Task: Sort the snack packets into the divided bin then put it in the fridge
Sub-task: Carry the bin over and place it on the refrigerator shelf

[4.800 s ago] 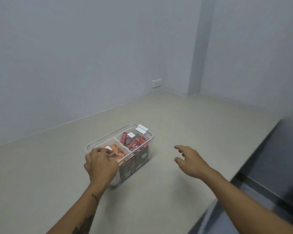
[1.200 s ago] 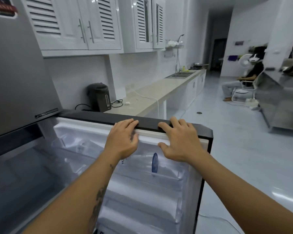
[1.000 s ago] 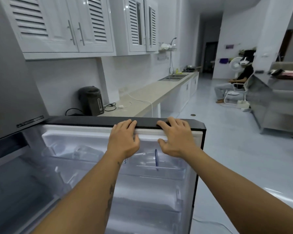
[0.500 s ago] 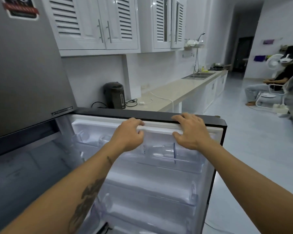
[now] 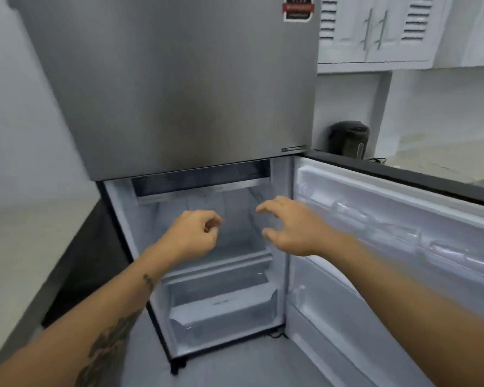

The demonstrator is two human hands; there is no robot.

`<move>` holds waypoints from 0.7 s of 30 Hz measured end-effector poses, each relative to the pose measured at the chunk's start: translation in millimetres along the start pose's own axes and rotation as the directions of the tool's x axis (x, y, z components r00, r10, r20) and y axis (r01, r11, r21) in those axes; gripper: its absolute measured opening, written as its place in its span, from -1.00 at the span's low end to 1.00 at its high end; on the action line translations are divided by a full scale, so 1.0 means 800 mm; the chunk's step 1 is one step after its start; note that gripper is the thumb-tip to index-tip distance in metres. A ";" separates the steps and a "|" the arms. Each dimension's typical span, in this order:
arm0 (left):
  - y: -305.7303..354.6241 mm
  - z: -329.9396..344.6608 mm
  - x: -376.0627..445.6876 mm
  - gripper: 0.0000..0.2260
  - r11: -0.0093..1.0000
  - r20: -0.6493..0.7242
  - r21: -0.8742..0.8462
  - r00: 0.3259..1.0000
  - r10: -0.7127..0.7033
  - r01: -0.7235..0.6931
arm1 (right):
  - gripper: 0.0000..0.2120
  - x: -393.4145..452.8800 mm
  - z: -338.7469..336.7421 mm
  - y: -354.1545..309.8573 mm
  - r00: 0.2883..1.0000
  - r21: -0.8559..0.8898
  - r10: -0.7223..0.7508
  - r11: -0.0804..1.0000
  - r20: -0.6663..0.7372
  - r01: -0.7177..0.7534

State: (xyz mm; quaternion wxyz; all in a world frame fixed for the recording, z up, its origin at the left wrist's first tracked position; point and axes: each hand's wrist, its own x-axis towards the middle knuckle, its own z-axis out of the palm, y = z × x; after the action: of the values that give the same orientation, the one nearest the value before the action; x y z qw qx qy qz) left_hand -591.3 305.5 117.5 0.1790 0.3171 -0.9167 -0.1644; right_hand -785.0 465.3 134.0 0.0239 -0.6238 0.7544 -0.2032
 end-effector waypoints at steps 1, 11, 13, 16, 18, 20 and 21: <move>-0.030 -0.019 -0.023 -0.76 0.999 0.000 0.014 0.999 -0.046 0.046 | -0.55 0.015 0.013 -0.029 0.998 -0.013 -0.043 0.999 0.036 0.043; -0.291 -0.206 -0.276 -0.79 0.923 -0.212 0.040 0.906 -0.367 0.383 | -0.55 0.112 0.164 -0.364 0.902 0.051 -0.384 0.923 0.196 0.382; -0.336 -0.235 -0.326 -0.81 0.889 -0.249 0.019 0.863 -0.439 0.458 | -0.54 0.126 0.193 -0.428 0.873 0.087 -0.443 0.896 0.203 0.435; -0.395 -0.272 -0.396 -0.81 0.826 -0.301 -0.021 0.784 -0.542 0.563 | -0.53 0.147 0.233 -0.514 0.827 0.131 -0.509 0.861 0.241 0.492; -0.426 -0.293 -0.439 -0.81 0.780 -0.348 -0.065 0.719 -0.602 0.622 | -0.53 0.162 0.260 -0.567 0.792 0.148 -0.554 0.832 0.257 0.534; -0.453 -0.307 -0.481 -0.82 0.717 -0.385 -0.117 0.634 -0.670 0.687 | -0.53 0.177 0.289 -0.619 0.746 0.176 -0.605 0.795 0.277 0.580; -0.465 -0.311 -0.503 -0.83 0.684 -0.400 -0.141 0.591 -0.701 0.716 | -0.54 0.184 0.305 -0.644 0.721 0.194 -0.630 0.776 0.287 0.600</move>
State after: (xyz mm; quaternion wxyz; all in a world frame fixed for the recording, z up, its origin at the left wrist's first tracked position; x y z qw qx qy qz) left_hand 6.2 239.2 92.9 0.2871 0.6855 -0.6556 -0.1331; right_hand -267.1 186.0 116.0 0.1104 -0.8621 0.4792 -0.1225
